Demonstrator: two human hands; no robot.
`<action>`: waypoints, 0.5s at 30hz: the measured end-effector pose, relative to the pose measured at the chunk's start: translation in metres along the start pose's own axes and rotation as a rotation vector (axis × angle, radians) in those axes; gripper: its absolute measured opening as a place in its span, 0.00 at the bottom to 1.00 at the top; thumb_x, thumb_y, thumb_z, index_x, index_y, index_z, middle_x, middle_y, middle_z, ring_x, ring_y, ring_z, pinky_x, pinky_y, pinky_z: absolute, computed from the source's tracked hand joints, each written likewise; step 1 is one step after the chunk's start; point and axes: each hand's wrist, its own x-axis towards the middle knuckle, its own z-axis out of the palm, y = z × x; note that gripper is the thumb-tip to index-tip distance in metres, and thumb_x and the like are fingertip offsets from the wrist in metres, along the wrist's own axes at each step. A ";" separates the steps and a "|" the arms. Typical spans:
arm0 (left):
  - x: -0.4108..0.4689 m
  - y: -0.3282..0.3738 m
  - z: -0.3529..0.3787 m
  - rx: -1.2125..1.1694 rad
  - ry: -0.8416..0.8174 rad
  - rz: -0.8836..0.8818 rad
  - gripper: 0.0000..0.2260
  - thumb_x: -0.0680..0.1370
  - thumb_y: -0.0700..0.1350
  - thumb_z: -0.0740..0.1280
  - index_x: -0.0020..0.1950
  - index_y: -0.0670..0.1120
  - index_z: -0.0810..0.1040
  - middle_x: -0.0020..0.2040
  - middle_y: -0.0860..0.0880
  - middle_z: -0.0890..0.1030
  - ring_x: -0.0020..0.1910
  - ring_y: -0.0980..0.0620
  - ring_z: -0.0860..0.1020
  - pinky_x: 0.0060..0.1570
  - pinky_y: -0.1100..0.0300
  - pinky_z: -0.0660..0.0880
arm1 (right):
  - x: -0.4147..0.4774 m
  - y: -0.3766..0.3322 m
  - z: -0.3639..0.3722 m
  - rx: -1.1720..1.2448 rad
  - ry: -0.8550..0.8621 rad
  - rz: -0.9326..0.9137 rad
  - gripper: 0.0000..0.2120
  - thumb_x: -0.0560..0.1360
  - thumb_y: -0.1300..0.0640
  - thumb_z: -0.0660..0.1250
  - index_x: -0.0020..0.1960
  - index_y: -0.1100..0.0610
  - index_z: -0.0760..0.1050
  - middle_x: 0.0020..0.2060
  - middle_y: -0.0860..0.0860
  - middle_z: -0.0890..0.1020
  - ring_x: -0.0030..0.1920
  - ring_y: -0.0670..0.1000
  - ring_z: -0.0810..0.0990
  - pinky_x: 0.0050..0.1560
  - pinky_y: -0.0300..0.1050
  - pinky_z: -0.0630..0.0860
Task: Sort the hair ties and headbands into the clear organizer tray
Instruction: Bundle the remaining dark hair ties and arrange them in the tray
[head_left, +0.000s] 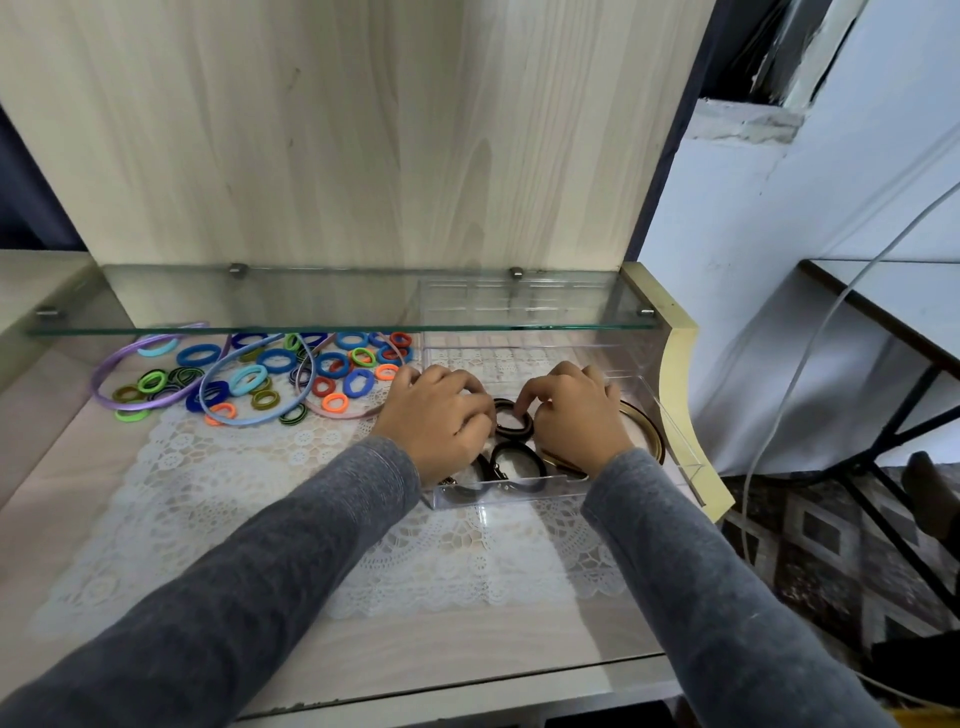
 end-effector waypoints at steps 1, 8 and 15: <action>0.001 0.000 -0.001 -0.023 -0.004 -0.008 0.18 0.73 0.52 0.47 0.47 0.57 0.76 0.57 0.59 0.76 0.57 0.55 0.69 0.59 0.51 0.58 | 0.000 0.001 -0.001 0.026 0.008 -0.004 0.17 0.71 0.63 0.59 0.46 0.45 0.81 0.52 0.47 0.75 0.58 0.53 0.67 0.62 0.54 0.59; 0.008 0.004 -0.007 -0.072 -0.029 -0.056 0.16 0.73 0.51 0.45 0.50 0.53 0.70 0.41 0.55 0.77 0.49 0.51 0.73 0.55 0.50 0.61 | -0.007 0.007 -0.008 -0.089 0.084 -0.070 0.13 0.74 0.61 0.60 0.42 0.50 0.83 0.51 0.46 0.75 0.55 0.53 0.67 0.57 0.52 0.63; 0.019 0.016 -0.010 -0.006 -0.020 -0.125 0.13 0.83 0.51 0.43 0.50 0.50 0.64 0.34 0.55 0.64 0.47 0.46 0.73 0.54 0.48 0.64 | -0.009 0.006 -0.002 -0.253 0.081 -0.135 0.10 0.75 0.55 0.63 0.47 0.48 0.83 0.52 0.45 0.75 0.55 0.53 0.67 0.53 0.52 0.62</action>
